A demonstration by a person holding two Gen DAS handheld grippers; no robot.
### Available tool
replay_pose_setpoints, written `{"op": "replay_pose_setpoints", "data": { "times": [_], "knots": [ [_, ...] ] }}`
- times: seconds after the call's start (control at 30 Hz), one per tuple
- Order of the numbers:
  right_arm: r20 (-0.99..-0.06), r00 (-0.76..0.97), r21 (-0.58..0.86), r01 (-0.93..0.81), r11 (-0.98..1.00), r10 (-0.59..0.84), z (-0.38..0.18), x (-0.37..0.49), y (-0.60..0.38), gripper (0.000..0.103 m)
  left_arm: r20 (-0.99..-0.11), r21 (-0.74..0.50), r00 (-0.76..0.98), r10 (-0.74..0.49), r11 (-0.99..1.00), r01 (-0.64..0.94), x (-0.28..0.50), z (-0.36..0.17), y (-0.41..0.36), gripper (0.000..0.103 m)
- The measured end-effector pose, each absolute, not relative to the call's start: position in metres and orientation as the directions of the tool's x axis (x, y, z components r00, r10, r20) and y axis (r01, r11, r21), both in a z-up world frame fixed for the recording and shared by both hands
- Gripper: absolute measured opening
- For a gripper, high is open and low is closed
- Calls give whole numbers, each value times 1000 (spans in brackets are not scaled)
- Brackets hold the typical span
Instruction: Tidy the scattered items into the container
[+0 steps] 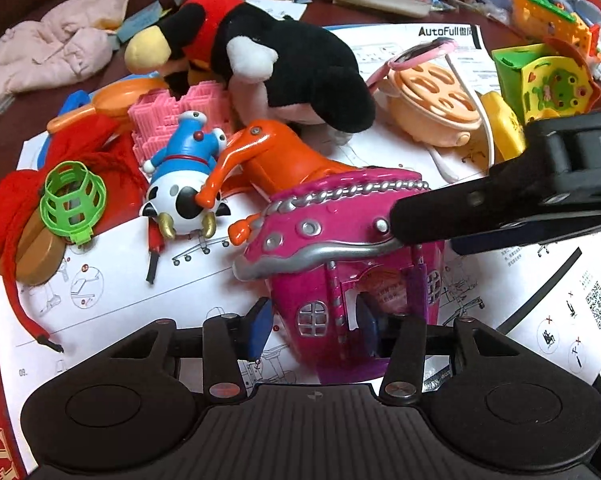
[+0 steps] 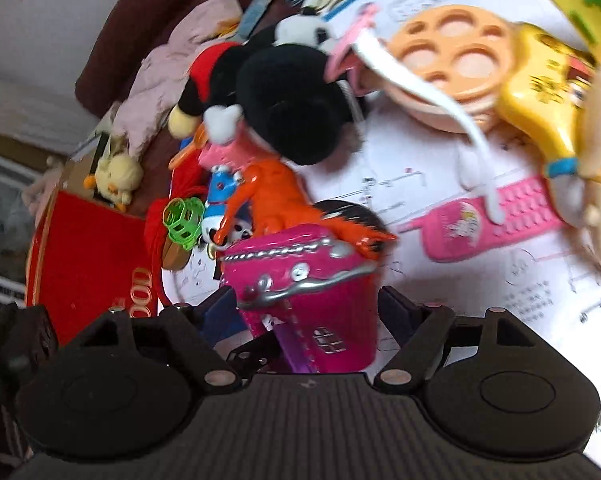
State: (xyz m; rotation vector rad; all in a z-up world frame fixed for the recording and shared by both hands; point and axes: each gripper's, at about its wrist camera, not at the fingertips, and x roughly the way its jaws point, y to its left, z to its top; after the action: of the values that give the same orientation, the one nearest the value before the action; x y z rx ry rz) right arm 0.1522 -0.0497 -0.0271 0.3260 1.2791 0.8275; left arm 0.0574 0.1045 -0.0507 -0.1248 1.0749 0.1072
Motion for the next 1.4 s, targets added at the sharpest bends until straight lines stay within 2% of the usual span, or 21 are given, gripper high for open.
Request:
{"op": "replay_pose_setpoints", "data": {
  "times": [0.2, 0.27, 0.33, 0.43, 0.6, 0.63, 0.67, 0.7, 0.93, 1.03, 1.07, 1.2, 1.33, 1.37, 1.4],
  "knots": [
    [-745, 57, 579, -442, 686, 665, -25, 139, -40, 83, -882, -61, 470, 20, 986, -156, 56, -51, 110, 48],
    [-791, 83, 500, -483, 719, 606, -25, 133, -36, 83, -882, -44, 470, 30, 988, -148, 57, -52, 108, 48],
    [-832, 104, 429, -501, 751, 545, -29, 130, -33, 81, -886, -27, 462, 44, 989, -147, 58, -52, 106, 53],
    [-828, 78, 466, -455, 759, 555, -36, 132, -35, 77, -886, -9, 460, 57, 990, -140, 57, -52, 102, 54],
    [-827, 77, 471, -444, 762, 556, -38, 129, -30, 69, -884, 6, 464, 66, 991, -130, 56, -53, 99, 66],
    [-825, 77, 474, -448, 758, 560, -37, 129, -30, 67, -884, 1, 464, 61, 992, -128, 56, -53, 100, 65],
    [-819, 73, 483, -447, 753, 569, -37, 128, -30, 62, -883, -12, 466, 49, 992, -126, 56, -53, 101, 60],
    [-816, 69, 489, -444, 750, 573, -36, 128, -30, 59, -884, -33, 467, 29, 992, -123, 55, -54, 103, 48],
    [-815, 70, 487, -454, 746, 575, -38, 128, -28, 59, -877, -43, 479, 24, 991, -128, 52, -55, 105, 48],
    [-810, 76, 490, -455, 743, 581, -39, 128, -30, 62, -875, -53, 483, 15, 991, -126, 52, -56, 107, 49],
    [-809, 78, 490, -458, 742, 582, -39, 129, -30, 64, -875, -53, 485, 13, 991, -123, 52, -56, 106, 54],
    [-799, 90, 494, -465, 734, 595, -41, 127, -31, 65, -874, -63, 486, 9, 989, -131, 53, -57, 108, 62],
    [-786, 128, 473, -506, 721, 605, -39, 117, -31, 59, -875, -66, 484, 7, 989, -134, 52, -58, 108, 60],
    [-783, 137, 469, -510, 721, 606, -39, 115, -32, 59, -874, -66, 486, 6, 989, -131, 52, -58, 108, 52],
    [-781, 140, 472, -507, 722, 609, -40, 114, -33, 59, -874, -56, 486, 18, 989, -137, 52, -58, 107, 48]
  ]
}}
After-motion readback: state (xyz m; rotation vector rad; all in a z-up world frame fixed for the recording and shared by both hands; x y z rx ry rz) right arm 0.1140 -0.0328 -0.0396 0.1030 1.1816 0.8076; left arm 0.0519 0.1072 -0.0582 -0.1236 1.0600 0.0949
